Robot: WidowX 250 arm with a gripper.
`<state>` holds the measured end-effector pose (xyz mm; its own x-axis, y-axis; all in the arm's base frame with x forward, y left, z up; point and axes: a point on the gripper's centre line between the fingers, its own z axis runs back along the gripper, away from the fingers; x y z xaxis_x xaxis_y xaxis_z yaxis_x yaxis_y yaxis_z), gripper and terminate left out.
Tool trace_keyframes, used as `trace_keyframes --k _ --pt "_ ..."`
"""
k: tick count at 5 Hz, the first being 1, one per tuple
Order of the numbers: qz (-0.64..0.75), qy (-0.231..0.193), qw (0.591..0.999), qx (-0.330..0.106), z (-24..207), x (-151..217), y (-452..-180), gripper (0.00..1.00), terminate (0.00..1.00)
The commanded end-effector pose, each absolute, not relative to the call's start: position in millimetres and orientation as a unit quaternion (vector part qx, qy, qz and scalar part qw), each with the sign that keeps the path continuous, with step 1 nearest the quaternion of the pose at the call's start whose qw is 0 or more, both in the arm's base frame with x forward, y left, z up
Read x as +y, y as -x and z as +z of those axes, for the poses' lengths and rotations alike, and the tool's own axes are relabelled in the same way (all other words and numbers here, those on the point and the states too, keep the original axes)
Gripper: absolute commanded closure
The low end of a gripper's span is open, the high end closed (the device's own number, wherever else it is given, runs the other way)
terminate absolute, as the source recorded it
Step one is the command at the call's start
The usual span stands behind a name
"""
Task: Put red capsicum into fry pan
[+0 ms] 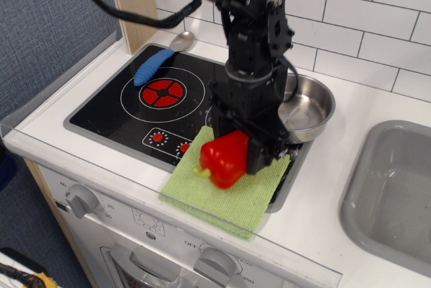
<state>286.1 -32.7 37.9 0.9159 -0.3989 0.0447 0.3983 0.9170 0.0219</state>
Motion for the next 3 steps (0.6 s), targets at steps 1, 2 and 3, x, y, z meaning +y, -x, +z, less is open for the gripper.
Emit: trace_keyframes --k 1,2,3 --pt "-0.179 0.038 0.974 -0.131 114 -34 -351 1.00 0.00" --pt "-0.182 0.044 0.975 -0.123 111 -45 -379 1.00 0.00" --pt "-0.186 0.034 0.976 -0.110 96 -52 -387 1.00 0.00"
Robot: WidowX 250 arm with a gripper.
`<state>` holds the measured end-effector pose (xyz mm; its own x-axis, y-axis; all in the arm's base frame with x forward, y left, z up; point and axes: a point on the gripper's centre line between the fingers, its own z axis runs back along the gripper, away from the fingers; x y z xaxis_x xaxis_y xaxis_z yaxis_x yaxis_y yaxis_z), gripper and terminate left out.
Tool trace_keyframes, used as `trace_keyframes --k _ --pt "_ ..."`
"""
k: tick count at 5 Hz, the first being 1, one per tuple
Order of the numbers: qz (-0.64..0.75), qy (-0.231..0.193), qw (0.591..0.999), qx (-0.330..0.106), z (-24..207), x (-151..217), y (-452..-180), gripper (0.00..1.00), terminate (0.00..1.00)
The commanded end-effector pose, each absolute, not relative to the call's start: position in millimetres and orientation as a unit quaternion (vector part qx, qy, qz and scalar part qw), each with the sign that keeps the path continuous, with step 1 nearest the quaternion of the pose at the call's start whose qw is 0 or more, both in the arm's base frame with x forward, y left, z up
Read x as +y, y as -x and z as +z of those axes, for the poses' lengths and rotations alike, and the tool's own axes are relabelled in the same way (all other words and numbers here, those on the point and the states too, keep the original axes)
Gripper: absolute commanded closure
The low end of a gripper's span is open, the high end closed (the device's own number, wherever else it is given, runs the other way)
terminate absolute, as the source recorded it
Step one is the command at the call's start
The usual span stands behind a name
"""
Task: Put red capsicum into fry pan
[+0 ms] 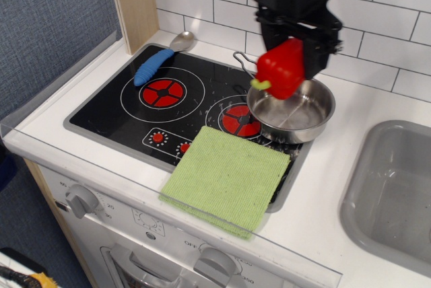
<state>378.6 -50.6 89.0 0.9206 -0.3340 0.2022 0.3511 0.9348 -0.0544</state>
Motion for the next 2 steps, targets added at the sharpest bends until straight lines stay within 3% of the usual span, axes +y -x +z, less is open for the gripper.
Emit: trace_keyframes --k 1,2 --pt "-0.182 0.016 0.980 -0.084 67.8 -52.7 -392.5 0.00 0.00" --pt "-0.177 0.011 0.981 -0.072 62.9 -46.1 -394.5 0.00 0.00"
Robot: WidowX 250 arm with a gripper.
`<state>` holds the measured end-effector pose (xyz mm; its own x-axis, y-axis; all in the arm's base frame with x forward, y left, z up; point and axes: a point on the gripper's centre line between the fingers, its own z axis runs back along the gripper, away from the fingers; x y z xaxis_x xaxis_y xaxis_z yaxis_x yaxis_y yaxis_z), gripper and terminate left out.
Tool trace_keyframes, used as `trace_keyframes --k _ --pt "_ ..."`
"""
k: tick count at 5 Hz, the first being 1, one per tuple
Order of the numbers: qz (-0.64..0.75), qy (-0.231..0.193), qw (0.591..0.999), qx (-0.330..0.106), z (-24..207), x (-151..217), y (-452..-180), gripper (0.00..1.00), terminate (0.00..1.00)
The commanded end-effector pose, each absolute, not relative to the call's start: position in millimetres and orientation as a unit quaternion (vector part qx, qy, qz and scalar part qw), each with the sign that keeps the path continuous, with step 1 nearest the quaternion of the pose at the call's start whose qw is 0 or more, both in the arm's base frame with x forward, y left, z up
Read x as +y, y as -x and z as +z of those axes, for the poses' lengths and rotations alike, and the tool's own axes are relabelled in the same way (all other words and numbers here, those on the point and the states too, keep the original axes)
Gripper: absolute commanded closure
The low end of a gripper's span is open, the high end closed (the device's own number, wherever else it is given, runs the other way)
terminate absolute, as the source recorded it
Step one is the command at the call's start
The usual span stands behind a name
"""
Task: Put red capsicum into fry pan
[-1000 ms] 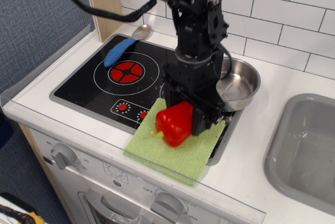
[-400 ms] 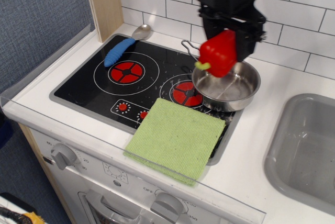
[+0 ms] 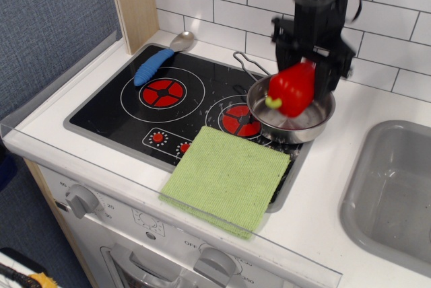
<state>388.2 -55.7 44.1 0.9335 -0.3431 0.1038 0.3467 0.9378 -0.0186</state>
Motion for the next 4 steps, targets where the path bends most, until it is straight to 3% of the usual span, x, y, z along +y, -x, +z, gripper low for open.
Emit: trace_keyframes --k 1,3,4 --pt "-0.169 0.016 0.982 -0.078 68 -41 -394 0.00 0.00" --pt "-0.101 0.044 0.983 -0.144 119 -12 -374 0.00 0.00" --pt "-0.056 0.044 0.989 -0.132 122 9 -361 0.00 0.00"
